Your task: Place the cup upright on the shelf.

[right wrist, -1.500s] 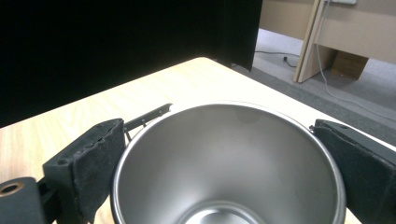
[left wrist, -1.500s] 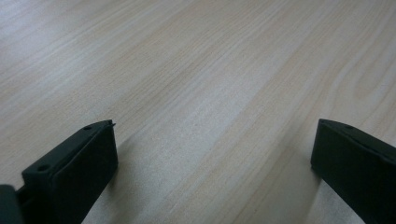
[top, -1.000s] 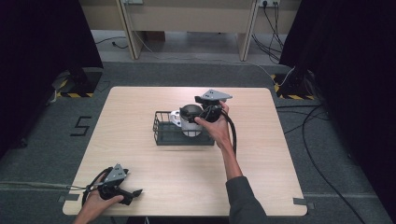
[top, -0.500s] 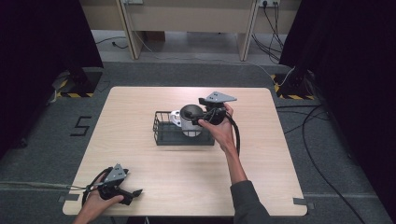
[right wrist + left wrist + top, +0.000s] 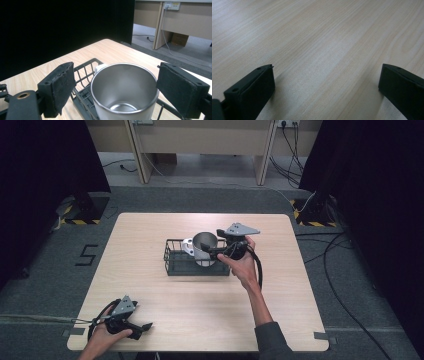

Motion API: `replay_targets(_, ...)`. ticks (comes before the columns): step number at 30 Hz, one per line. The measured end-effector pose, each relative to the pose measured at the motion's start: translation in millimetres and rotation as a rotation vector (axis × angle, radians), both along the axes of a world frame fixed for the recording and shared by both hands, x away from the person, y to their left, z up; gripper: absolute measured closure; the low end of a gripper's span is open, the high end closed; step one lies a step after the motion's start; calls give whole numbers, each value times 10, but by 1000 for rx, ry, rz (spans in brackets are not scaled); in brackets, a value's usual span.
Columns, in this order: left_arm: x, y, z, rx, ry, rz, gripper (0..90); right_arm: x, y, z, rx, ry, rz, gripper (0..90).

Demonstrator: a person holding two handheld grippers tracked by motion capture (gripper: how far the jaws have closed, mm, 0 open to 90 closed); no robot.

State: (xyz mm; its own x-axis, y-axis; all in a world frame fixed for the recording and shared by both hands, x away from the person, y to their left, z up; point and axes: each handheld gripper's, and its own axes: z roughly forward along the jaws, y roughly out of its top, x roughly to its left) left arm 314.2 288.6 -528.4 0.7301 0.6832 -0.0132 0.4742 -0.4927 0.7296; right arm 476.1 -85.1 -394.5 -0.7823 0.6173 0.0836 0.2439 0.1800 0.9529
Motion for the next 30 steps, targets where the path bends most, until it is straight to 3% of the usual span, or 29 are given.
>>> replay_targets(30,0,-1,-2,-2,-2,1,0,-435,-211,-113,37,17,14,154)
